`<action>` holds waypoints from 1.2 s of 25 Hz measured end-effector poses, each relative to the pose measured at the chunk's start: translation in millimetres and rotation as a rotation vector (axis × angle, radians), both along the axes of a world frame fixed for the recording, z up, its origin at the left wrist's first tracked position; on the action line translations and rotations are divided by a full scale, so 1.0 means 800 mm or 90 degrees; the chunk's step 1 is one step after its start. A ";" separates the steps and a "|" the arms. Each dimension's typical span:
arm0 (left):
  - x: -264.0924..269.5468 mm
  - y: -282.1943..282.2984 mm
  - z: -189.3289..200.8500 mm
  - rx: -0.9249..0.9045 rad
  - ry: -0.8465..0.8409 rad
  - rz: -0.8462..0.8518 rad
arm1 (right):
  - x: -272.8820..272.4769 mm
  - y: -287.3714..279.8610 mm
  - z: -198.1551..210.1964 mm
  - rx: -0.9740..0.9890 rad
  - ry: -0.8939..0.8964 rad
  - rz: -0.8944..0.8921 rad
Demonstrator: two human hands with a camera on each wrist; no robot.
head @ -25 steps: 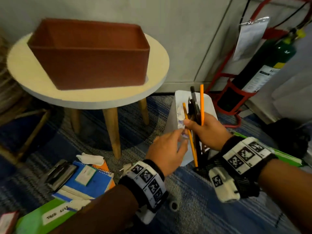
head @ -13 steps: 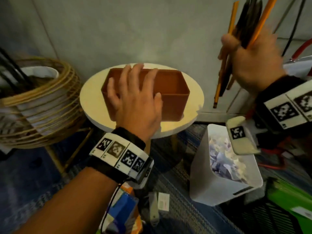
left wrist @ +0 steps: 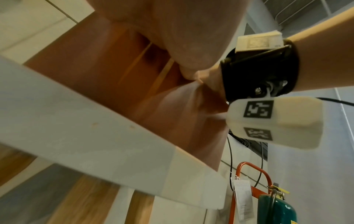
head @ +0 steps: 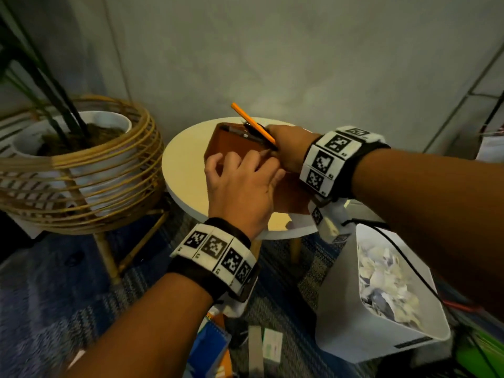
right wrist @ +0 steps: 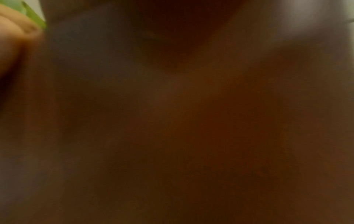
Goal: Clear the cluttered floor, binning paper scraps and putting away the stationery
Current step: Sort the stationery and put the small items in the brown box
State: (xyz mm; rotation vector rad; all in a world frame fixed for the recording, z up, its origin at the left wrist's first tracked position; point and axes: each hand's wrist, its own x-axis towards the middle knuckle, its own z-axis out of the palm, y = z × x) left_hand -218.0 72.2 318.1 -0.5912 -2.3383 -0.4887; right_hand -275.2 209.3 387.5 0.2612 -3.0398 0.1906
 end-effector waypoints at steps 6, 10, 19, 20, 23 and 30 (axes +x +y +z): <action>0.001 0.010 0.001 -0.014 -0.004 -0.023 | -0.057 0.033 -0.034 0.249 -0.084 -0.045; -0.001 0.009 -0.003 -0.009 0.014 -0.030 | -0.046 0.029 -0.027 0.239 -0.161 -0.024; -0.004 0.010 0.010 -0.123 -0.074 -0.030 | 0.125 -0.026 -0.020 -0.397 0.397 -0.097; -0.002 0.008 0.014 -0.115 -0.091 -0.045 | 0.150 -0.031 -0.036 -0.458 0.422 -0.077; 0.011 -0.012 0.005 -0.100 -0.148 -0.064 | 0.220 -0.035 -0.103 -0.538 0.358 -0.056; 0.108 -0.070 -0.124 -0.222 -0.167 -0.472 | 0.307 -0.018 -0.313 -0.310 -0.205 -0.018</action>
